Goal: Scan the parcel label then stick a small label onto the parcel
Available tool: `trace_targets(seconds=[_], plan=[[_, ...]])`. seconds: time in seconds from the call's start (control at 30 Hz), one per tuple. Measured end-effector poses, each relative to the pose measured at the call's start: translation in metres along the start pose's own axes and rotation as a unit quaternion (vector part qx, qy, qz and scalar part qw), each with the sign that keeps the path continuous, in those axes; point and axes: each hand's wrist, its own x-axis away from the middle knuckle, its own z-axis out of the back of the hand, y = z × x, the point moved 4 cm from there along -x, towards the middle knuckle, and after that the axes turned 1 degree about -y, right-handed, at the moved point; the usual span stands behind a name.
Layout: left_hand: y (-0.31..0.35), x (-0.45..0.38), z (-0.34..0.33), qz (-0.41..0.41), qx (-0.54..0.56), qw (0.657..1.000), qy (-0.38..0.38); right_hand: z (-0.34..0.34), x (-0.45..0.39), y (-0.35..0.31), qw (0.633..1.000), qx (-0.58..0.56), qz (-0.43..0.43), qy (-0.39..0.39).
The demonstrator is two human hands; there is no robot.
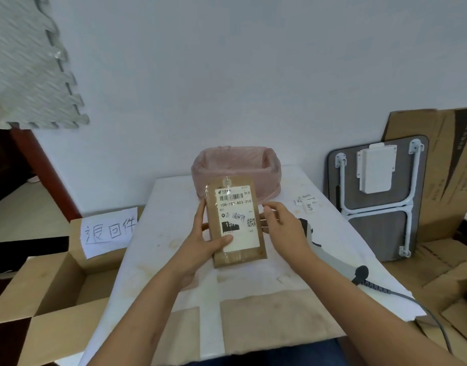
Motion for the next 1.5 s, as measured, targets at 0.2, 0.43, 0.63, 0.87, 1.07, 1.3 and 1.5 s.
trace_targets(seconds=[0.2,0.43,0.63,0.87,1.07,1.3,1.5], plan=[[0.021,0.043,0.073,-0.111,-0.023,0.985,0.129,-0.041,0.016,-0.023,0.999,-0.035,0.0,-0.027],[-0.016,0.093,0.214,-0.087,0.098,0.923,0.361,-0.13,0.027,-0.05,0.991,0.026,0.048,-0.126],[-0.091,0.099,0.306,0.056,0.098,0.882,0.458,-0.204,0.022,-0.071,0.974,0.086,0.088,-0.188],[-0.197,0.038,0.358,0.203,0.075,0.875,0.433,-0.254,-0.003,-0.068,0.969,0.124,0.088,-0.197],[-0.31,-0.027,0.406,0.303,0.03,0.868,0.392,-0.283,-0.035,-0.052,0.966,0.152,0.088,-0.187],[-0.309,-0.055,0.387,0.309,-0.047,0.878,0.364,-0.303,-0.054,-0.034,0.965,0.161,0.07,-0.195],[-0.35,-0.068,0.389,0.35,-0.1,0.88,0.307,-0.307,-0.061,-0.029,0.966,0.15,0.061,-0.2]])
